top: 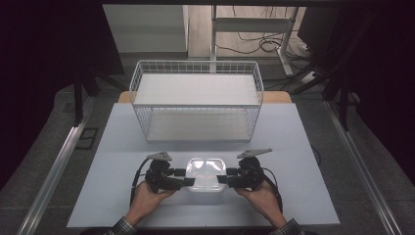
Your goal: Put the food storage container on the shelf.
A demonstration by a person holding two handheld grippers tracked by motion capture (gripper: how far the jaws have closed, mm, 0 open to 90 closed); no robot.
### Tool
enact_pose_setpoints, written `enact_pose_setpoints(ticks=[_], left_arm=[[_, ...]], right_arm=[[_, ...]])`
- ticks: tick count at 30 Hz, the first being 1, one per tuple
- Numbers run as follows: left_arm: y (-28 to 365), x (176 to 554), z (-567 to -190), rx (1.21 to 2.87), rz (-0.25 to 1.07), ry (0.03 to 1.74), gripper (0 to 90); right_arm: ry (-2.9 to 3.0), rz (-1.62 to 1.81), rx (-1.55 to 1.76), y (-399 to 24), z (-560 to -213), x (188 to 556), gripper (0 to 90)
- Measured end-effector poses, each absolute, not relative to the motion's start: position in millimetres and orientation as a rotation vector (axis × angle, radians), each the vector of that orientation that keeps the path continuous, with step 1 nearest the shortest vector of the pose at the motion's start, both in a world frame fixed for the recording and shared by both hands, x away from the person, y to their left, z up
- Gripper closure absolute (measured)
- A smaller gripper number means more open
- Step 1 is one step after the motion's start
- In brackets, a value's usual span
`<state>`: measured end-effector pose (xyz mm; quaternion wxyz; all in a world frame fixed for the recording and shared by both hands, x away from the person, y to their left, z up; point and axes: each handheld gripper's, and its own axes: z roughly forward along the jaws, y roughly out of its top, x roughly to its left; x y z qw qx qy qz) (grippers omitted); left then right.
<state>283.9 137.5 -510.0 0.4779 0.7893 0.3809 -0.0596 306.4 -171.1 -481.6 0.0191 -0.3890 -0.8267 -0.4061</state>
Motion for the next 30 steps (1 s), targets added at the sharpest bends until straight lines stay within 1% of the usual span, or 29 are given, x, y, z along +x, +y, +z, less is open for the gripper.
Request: enact_pose_setpoints(ticks=[1,2,5,7,8,9,10,11,17,18,20,23,26,28,30], left_arm=[[139,280,-508,1.93,-0.132,0.924,50.0],[139,276,-507,1.934,-0.117,0.92,53.9],[138,269,-503,1.943,-0.094,0.937,60.1],[138,267,-502,1.94,-0.086,0.948,63.5],[138,266,-501,1.93,-0.08,0.954,63.5],[139,265,-500,1.923,-0.079,0.958,69.5],[139,264,-500,1.916,-0.075,0.965,69.5],[140,263,-500,1.91,-0.063,0.973,74.4],[141,261,-501,1.871,-0.076,0.993,77.1],[141,260,-500,1.869,-0.048,0.996,80.3],[140,259,-499,1.884,-0.017,1.002,80.4],[143,261,-500,1.857,-0.036,1.012,80.3],[142,261,-500,1.847,-0.028,1.023,80.4],[142,261,-501,1.867,-0.02,1.033,80.4],[143,261,-502,1.851,-0.031,1.036,80.5]], right_arm=[[-2.547,-1.268,-1.216,-174,-481,305,54.5],[-2.522,-1.274,-1.228,-178,-480,303,58.2],[-2.457,-1.284,-1.268,-182,-478,299,64.5],[-2.45,-1.283,-1.296,-182,-475,295,67.2],[-2.45,-1.283,-1.296,-182,-475,295,67.2],[-2.467,-1.301,-1.316,-182,-472,289,71.6],[-2.467,-1.301,-1.316,-182,-472,289,71.6],[-2.464,-1.327,-1.331,-184,-470,285,75.7],[-2.442,-1.347,-1.35,-186,-472,280,76.9],[-2.464,-1.352,-1.353,-185,-472,278,78.3],[-2.509,-1.365,-1.343,-182,-472,276,78.4],[-2.522,-1.4,-1.338,-180,-471,277,78.5],[-2.509,-1.43,-1.338,-180,-469,279,78.6],[-2.517,-1.425,-1.335,-179,-471,280,78.4],[-2.502,-1.43,-1.344,-179,-476,281,77.9]])
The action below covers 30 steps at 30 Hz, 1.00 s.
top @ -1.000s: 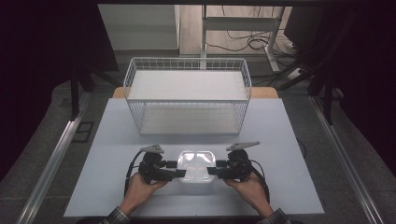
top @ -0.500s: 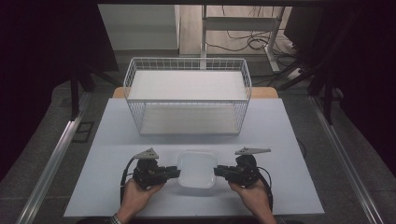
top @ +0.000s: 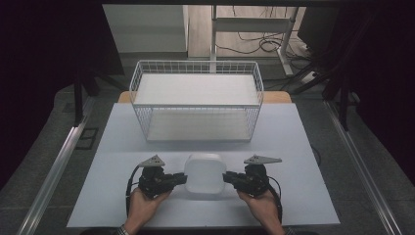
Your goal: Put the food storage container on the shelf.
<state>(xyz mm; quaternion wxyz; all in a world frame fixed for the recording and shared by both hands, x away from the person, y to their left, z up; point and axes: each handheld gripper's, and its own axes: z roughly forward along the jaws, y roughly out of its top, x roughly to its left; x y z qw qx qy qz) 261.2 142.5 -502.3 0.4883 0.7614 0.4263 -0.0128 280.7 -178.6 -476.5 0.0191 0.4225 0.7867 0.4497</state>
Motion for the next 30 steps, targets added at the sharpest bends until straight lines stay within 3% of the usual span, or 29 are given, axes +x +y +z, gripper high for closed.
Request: enact_pose_setpoints(ticks=[8,30], left_arm=[[144,262,-497,1.821,-0.022,1.029,80.7],[157,287,-425,1.789,0.124,0.98,80.6]], right_arm=[[2.422,1.403,1.313,-179,-473,282,78.2],[2.328,1.525,1.17,-166,-408,314,78.3]])
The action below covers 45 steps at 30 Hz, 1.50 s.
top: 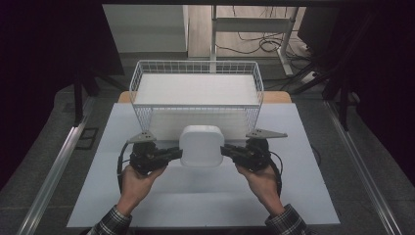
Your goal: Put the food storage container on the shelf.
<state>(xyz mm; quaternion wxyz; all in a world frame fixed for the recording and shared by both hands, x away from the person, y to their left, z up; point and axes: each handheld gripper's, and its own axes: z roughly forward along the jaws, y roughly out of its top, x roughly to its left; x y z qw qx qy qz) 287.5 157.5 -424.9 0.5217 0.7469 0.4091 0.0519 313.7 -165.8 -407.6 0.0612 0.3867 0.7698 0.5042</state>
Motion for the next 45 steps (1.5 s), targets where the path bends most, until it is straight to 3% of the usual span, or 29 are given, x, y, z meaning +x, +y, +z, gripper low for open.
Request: enact_pose_setpoints(ticks=[27,45], left_arm=[[177,332,-334,1.715,0.212,0.956,80.4],[180,382,-315,1.713,0.186,1.004,79.6]], right_arm=[[2.222,1.604,1.044,-143,-306,362,78.6],[2.195,1.593,1.139,-135,-289,412,77.6]])
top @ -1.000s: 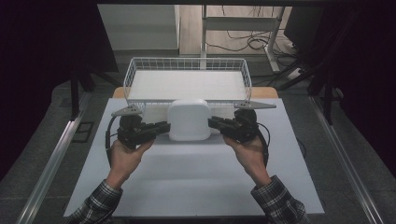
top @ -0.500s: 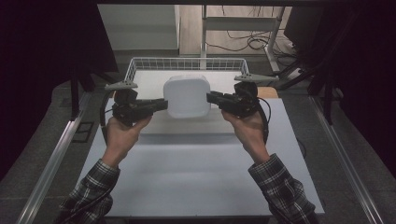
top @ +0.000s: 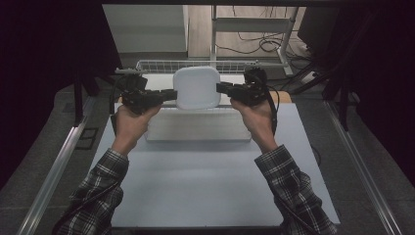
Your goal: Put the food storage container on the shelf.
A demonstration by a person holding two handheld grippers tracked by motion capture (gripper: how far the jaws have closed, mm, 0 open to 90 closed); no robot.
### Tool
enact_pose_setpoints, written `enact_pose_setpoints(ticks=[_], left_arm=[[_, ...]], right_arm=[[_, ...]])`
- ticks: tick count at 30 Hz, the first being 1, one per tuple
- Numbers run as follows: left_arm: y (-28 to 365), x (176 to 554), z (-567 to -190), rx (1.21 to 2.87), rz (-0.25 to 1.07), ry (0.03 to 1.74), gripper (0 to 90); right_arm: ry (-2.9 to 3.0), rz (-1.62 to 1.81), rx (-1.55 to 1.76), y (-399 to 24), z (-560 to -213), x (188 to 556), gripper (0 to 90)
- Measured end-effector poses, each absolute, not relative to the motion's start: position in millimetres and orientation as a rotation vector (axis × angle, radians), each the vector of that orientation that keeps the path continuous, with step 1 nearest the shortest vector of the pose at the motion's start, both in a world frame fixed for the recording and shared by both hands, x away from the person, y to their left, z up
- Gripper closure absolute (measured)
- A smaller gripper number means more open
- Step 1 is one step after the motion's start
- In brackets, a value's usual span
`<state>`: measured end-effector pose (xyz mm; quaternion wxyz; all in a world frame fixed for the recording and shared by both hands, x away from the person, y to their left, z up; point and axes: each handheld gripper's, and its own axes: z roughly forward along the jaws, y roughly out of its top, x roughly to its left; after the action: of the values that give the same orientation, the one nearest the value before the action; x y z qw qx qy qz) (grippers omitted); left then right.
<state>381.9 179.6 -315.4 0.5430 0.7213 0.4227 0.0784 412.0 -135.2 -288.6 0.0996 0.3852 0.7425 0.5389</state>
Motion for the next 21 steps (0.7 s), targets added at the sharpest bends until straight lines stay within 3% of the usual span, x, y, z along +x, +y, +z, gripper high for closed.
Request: enact_pose_setpoints(ticks=[5,17,21], left_arm=[[180,390,-317,1.711,0.18,1.025,78.2],[182,402,-318,1.691,0.159,1.032,61.7],[180,408,-317,1.696,0.181,1.043,60.6]], right_arm=[[2.207,1.582,1.186,-133,-292,421,77.0],[2.215,1.557,1.215,-124,-297,435,73.1],[2.207,1.547,1.221,-120,-297,440,69.2]])
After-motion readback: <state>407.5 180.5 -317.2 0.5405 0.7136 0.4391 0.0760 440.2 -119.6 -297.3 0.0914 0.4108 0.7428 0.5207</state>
